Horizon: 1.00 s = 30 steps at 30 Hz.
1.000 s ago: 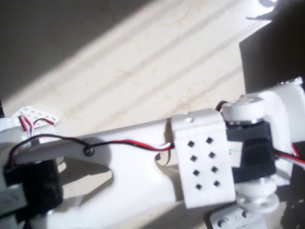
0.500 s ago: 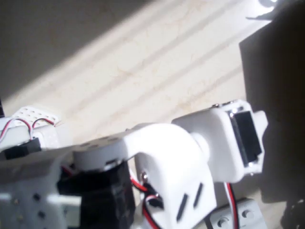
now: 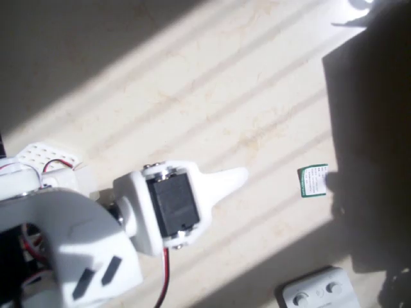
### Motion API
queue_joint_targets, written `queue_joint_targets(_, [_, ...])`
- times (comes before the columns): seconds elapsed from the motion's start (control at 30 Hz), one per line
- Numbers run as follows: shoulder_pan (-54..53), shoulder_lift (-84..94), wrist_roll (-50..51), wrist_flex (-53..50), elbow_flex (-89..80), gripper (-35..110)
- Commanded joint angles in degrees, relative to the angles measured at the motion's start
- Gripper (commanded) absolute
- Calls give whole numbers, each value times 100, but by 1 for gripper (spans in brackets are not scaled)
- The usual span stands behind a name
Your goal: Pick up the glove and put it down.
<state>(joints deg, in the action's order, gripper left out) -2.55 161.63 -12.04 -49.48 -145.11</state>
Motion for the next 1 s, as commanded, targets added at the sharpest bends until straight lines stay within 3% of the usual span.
queue_joint_targets(0.0, [35, 949, -9, 70, -519, 1])
queue_joint_targets(0.3, [0, 2637, -9, 0, -1731, 1])
queue_joint_targets(0.97, [26, 2663, 53, 0, -3067, 1])
